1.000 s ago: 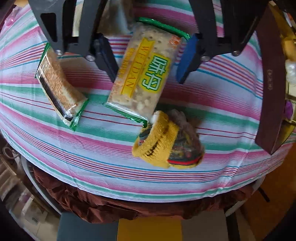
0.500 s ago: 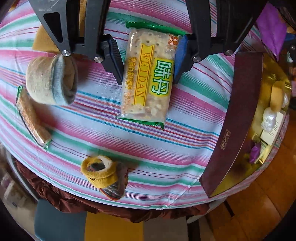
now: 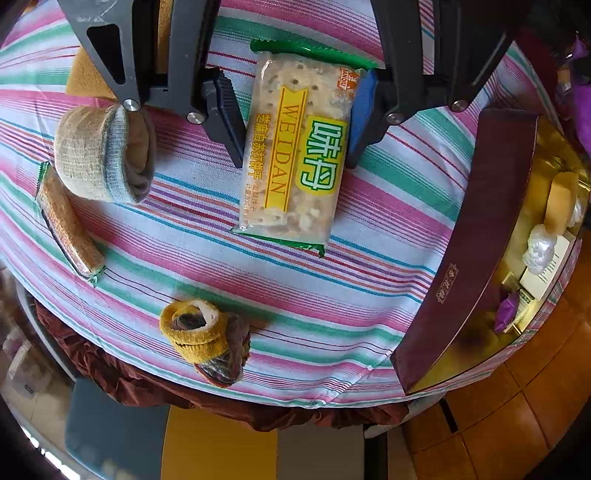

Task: Organize objects
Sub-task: 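Carry the purple packet to the tray with the left tool while the right tool holds the cracker packet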

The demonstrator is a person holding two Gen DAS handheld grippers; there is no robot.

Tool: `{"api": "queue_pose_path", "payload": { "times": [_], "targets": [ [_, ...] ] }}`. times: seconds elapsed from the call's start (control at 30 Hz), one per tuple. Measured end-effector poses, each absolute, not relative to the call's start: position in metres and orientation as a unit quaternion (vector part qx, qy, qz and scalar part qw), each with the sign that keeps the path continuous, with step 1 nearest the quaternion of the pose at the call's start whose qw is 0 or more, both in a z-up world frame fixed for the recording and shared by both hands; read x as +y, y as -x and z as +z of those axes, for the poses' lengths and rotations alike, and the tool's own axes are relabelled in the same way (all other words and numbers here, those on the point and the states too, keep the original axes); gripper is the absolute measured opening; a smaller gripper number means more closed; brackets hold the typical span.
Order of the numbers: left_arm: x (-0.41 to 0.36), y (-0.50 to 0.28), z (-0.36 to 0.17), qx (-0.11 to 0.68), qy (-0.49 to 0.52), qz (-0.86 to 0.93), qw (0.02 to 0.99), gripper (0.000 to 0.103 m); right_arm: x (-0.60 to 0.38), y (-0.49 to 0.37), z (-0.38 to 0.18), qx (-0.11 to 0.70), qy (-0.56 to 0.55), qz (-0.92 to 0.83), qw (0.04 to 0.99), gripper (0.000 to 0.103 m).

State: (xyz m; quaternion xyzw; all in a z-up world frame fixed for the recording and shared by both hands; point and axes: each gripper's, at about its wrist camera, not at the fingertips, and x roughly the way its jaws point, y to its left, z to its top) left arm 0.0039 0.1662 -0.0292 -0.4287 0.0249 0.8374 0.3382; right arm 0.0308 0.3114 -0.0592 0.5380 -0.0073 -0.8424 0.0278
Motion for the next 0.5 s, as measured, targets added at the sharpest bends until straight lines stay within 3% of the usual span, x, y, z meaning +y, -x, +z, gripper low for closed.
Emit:
{"api": "queue_pose_path", "payload": {
  "times": [0.5],
  "targets": [
    [0.103,0.014,-0.013,-0.014,0.401,0.881,0.25,0.034,0.311,-0.043,-0.059,0.013,-0.523,-0.852,0.028,0.053]
  ]
}}
